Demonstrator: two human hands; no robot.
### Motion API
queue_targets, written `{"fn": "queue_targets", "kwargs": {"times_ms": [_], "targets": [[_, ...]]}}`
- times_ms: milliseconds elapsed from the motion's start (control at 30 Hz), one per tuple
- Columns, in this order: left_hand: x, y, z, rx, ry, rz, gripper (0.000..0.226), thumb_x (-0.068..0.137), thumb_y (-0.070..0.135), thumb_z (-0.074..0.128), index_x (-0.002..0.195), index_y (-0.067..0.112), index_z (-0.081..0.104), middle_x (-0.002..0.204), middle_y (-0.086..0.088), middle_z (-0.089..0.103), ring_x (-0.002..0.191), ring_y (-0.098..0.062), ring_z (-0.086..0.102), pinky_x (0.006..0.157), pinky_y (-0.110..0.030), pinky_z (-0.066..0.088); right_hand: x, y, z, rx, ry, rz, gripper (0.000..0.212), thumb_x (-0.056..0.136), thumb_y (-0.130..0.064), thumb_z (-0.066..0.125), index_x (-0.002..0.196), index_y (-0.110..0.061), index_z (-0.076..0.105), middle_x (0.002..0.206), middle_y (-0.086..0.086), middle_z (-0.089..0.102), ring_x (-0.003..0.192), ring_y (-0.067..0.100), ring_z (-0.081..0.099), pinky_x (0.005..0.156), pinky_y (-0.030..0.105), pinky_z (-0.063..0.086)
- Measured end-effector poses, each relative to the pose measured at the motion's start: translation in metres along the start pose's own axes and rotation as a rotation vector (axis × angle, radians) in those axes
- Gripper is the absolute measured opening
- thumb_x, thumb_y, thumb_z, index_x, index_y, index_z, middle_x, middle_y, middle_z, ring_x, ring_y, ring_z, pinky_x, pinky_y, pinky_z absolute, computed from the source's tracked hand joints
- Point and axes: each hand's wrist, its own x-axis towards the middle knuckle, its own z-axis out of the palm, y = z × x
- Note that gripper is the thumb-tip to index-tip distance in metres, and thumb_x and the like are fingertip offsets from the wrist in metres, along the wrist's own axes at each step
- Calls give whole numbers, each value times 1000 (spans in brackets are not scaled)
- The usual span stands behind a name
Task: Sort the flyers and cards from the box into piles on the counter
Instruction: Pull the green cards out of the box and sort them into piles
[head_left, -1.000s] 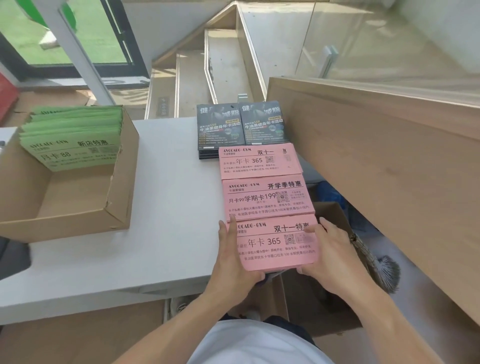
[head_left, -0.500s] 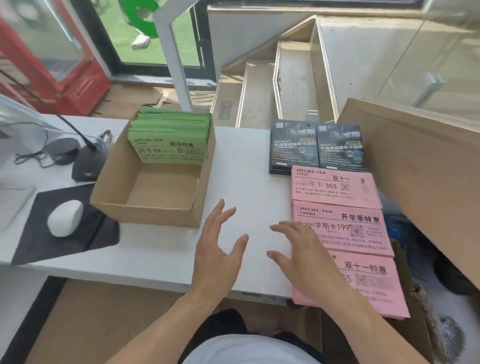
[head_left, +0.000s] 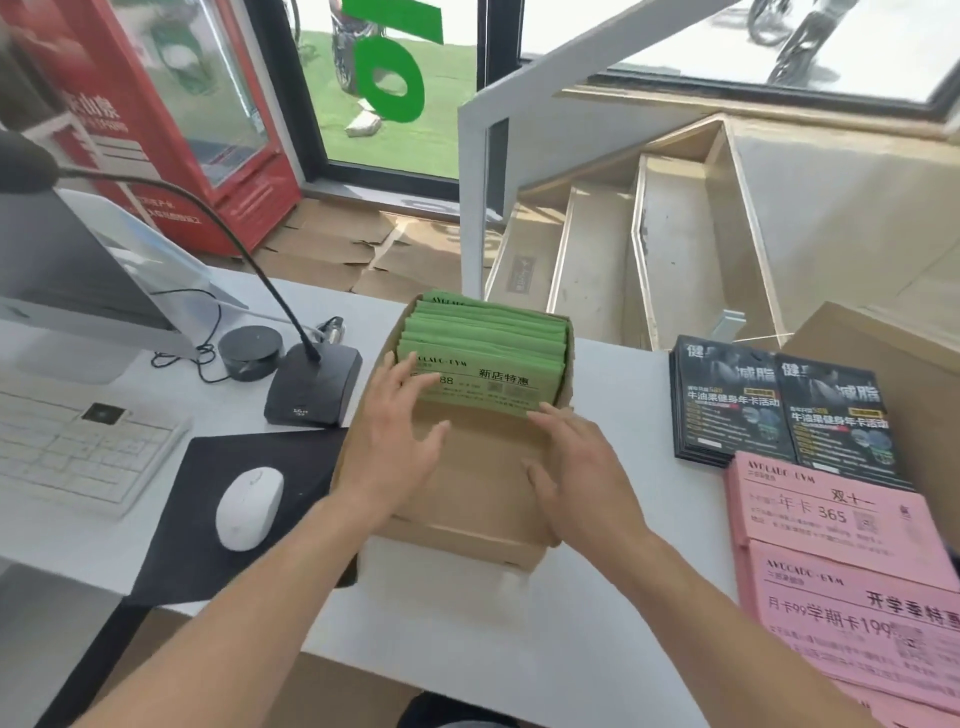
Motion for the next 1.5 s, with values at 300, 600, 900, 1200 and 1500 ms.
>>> {"fn": "queue_targets", "kwargs": {"times_ms": [300, 600, 900, 1200, 1500], "targets": [[55, -50, 6, 367, -313, 192, 88, 95, 50, 57, 160, 34, 0, 168, 12, -1, 154, -13, -14, 126, -49, -5, 65, -12, 32, 65, 36, 97, 63, 99, -21, 56, 156, -24, 29, 165, -7, 17, 153, 10, 1, 125, 31, 2], [95, -71, 4, 320, -257, 196, 84, 93, 47, 61, 160, 30, 14, 168, 10, 11, 156, -14, -2, 126, -50, 2, 111, -21, 48, 36, 72, 73, 62, 95, -9, 58, 152, -19, 38, 161, -2, 29, 153, 16, 10, 126, 39, 8], [96, -71, 8, 402, -175, 188, 72, 91, 25, 64, 155, 28, 30, 129, 9, 63, 130, -15, 48, 121, -52, 21, 123, -18, 49, -160, 239, -34, 52, 76, 2, 73, 125, -16, 64, 100, -1, 69, 100, 21, 53, 107, 51, 41], [98, -75, 13, 337, -62, 174, 68, 89, 13, 64, 151, 22, 38, 127, 4, 65, 125, -19, 54, 117, -48, 31, 124, -17, 49, -392, 203, -83, 74, 81, -3, 65, 149, -21, 43, 148, 1, 50, 144, 27, 35, 125, 43, 11], [97, -75, 12, 344, -95, 168, 82, 94, 23, 60, 161, 25, 14, 167, 6, 20, 154, -13, 17, 125, -46, 16, 122, -13, 52, -404, 233, -81, 73, 76, -3, 69, 143, -21, 47, 122, 4, 59, 111, 28, 52, 110, 38, 33]]}}
